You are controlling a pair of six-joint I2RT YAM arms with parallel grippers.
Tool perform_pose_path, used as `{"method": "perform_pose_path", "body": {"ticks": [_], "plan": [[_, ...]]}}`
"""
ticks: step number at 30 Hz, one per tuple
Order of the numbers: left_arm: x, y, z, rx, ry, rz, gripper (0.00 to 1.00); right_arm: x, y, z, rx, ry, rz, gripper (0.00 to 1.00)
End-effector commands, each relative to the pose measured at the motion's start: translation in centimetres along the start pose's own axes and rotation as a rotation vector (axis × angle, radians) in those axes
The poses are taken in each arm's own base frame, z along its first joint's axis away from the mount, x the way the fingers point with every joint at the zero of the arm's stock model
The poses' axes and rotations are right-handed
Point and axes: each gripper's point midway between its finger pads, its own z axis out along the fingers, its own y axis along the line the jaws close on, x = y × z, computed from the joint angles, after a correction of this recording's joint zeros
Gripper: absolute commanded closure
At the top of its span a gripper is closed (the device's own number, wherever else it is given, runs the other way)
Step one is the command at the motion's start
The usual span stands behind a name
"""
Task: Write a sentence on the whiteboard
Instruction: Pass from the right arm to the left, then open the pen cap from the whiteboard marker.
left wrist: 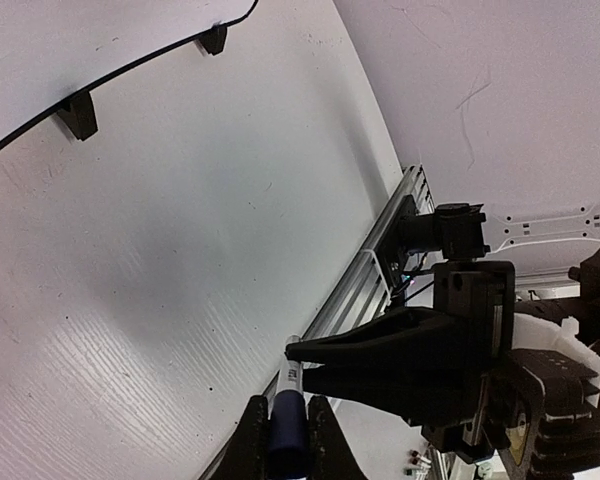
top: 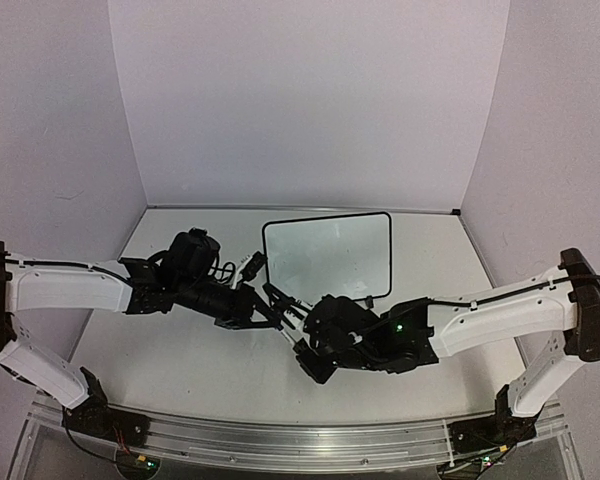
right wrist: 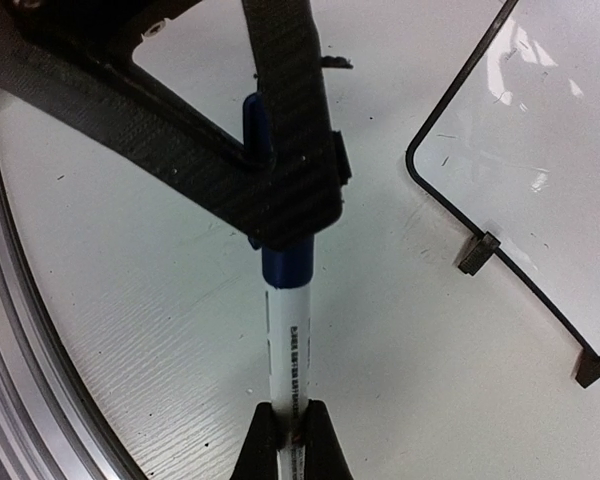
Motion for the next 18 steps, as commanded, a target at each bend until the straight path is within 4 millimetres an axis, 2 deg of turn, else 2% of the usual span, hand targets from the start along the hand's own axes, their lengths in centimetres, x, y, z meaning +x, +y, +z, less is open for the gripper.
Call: {"method": "perform_pose_path", "body": {"ticks": [1, 4, 8, 11, 15, 18], "plan": [[-1.8, -1.2, -0.4, 0.024, -0.073, 0.017, 1.00, -2.9, -0.9, -1.7, 0.033, -0.106, 0.063, 0.79], [-2.9, -1.1, -1.2, 0.000, -0.147, 0.020, 1.00, -3.5, -1.8, -2.6, 0.030, -0.143, 0.132, 0.45], [-4.9, -2.0, -2.9, -0.014, -0.267, 0.044, 1.00, -4.5, -3.6, -3.7, -0.032, -0.228, 0.287, 0.17], [-6.4, -3.4, -4.7, 0.025, -0.369, 0.071, 1.00, -6.7, -4.7, -5.0, -0.135, -0.348, 0.417, 0.07], [-8.0, -5.8, -7.0, 0.132, -0.478, 0.116, 1.00, -9.9, -5.3, -7.2, -0.290, -0.502, 0.519, 0.03], [-8.3, -7.6, -8.2, 0.213, -0.505, 0.151, 1.00, -11.7, -6.6, -8.8, -0.429, -0.629, 0.605, 0.02]]}}
